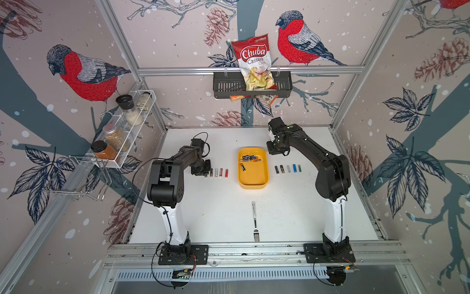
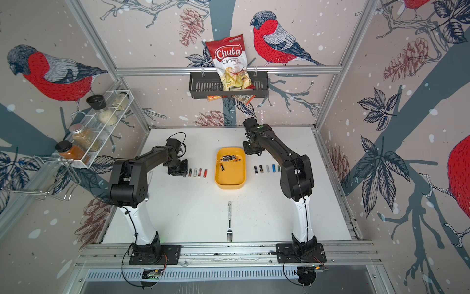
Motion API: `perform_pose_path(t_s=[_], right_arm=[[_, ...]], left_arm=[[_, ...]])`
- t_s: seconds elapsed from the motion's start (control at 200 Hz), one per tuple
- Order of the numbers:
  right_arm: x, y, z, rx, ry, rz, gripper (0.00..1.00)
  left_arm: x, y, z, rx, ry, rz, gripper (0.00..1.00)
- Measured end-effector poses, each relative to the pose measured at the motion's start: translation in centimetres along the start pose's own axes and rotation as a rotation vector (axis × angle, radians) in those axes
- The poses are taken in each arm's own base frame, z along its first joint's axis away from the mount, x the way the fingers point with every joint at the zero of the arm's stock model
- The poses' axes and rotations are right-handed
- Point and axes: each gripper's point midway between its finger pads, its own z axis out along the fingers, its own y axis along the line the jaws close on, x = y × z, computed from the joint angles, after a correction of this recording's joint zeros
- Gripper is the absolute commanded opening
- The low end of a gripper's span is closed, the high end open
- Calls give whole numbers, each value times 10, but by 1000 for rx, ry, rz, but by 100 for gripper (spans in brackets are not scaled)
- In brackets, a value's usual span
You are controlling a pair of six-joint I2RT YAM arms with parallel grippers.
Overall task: Take the batteries out of the storage box
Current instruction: Place the battery at the center of the board.
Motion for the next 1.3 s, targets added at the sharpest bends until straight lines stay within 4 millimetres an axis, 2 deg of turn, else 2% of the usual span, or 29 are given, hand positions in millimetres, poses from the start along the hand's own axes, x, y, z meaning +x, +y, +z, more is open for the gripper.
perform_pose_path(t_s=[0.36,0.56,0.83,1.061,1.301], right_arm=[[1,0,-2,-1,-1,-1,27],[-1,10,-9,-11,-17,-8,27],[-6,49,-9,-57,-34,-57,28],[3,90,17,-107,6,-109,28],[18,124,47,-147,59,-149,28]], left_arm=[[0,0,-3,-4,2,0,27],[-12,-4,-16,5,-38,5,27],[-18,-7,-33,3,-64,7,27],[-18,-6,-44,-6,-82,6,27],[-16,-6,-48,-5,-88,2,27]])
